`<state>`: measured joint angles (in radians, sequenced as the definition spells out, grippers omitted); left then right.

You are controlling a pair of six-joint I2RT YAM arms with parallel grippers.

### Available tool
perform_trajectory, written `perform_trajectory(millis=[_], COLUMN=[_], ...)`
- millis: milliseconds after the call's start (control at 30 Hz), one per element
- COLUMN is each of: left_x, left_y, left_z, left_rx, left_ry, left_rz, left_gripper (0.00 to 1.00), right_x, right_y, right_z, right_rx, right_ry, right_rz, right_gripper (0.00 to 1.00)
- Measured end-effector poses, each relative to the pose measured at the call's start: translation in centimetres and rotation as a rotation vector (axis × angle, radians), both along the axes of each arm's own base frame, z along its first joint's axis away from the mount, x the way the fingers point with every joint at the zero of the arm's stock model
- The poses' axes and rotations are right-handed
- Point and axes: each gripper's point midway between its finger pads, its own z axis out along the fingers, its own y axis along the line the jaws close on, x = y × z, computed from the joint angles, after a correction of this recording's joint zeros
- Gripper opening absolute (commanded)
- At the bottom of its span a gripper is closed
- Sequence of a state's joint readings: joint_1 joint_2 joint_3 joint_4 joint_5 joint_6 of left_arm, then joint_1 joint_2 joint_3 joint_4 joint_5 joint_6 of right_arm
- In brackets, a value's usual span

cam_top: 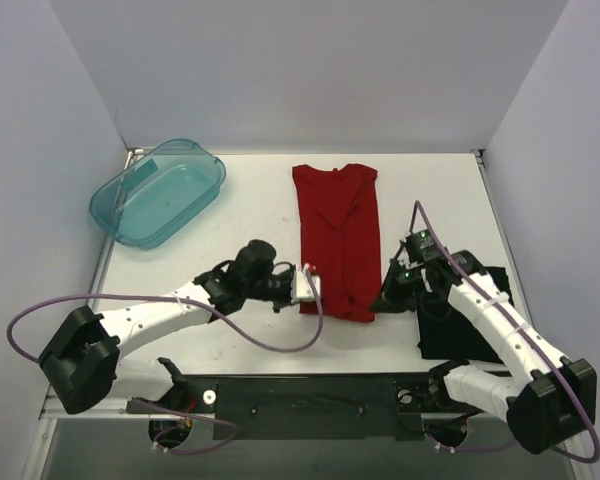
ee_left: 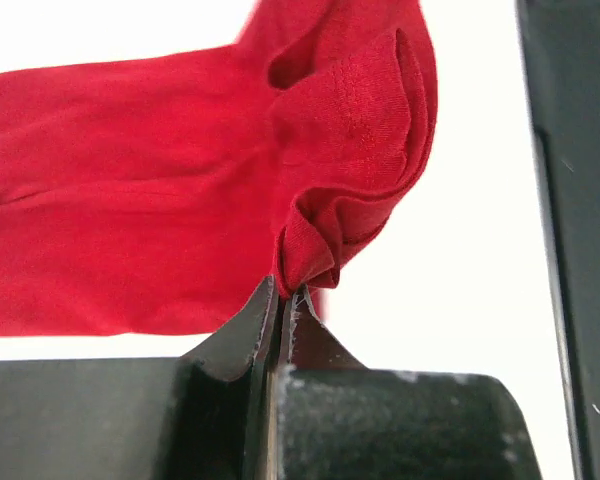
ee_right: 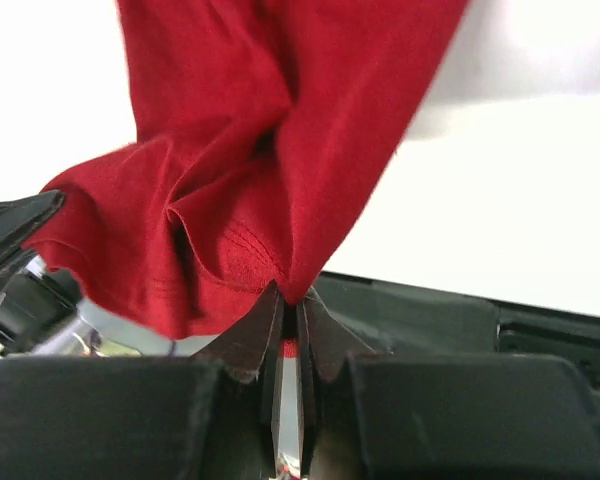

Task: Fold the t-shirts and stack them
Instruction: Grab the bottom of the folded rectangular tshirt with both arms, then fold the folded rectangular tshirt in 1/3 of the way

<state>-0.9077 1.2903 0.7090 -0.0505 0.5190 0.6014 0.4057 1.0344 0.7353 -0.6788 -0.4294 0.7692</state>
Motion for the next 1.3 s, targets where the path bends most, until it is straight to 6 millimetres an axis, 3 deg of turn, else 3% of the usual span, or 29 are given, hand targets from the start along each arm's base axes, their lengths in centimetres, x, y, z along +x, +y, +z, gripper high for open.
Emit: perform_trajectory(millis=[167,267,433,700,900,1067,1100,1167,1200,1300], left_x=[7.8,11.3,16.9,23.6,26.6,27.7,27.8,28.1,28.2,28.7], left_y=[0.4,0.3,-0.1,-1.9,-3.3,-2.8,-2.6,-2.1,-2.0,-1.6], left_z=[3.9,4.1,2.4,0.5,-1.2,-3.6,-4.2,-5.0,-5.3,-5.8], left_rx=[-0.124,-0.148,-0.148,-0.142,-0.125,-0.074,-0.061,-0.043,-0.036,-0.024], left_ry=[0.078,0.102,0.125,0.11,0.119,0.133,0.134,0.133,0.131,0.112], left_rz=[0.257,0.353,0.489,0.602,0.645,0.71,0.728,0.759,0.768,0.791], left_gripper=[0.0,0.0,0.0,0.0,0.0,0.0,0.24,0.46,0.52,0.54], right_x=[7.5,11.5,17.8,24.0,26.2,28.5,28.9,29.3,29.6,31.1], right_y=[-0.4,-0.9,-1.9,-2.6,-3.6,-4.0,-4.3,-4.8,-5.1,-6.7], right_z=[2.9,2.7,2.0,0.0,-2.0,-3.8,-4.3,-5.1,-5.3,-4.8], right_rx=[-0.014,-0.022,-0.01,0.043,0.063,0.078,0.074,0.057,0.046,0.011], right_ry=[-0.047,-0.035,-0.028,-0.001,0.043,0.059,0.061,0.071,0.075,0.032], right_rz=[-0.018,-0.018,-0.018,-0.017,-0.045,-0.065,-0.076,-0.095,-0.106,-0.137], right_gripper=[0.0,0.0,0.0,0.0,0.01,0.29,0.31,0.36,0.37,0.37])
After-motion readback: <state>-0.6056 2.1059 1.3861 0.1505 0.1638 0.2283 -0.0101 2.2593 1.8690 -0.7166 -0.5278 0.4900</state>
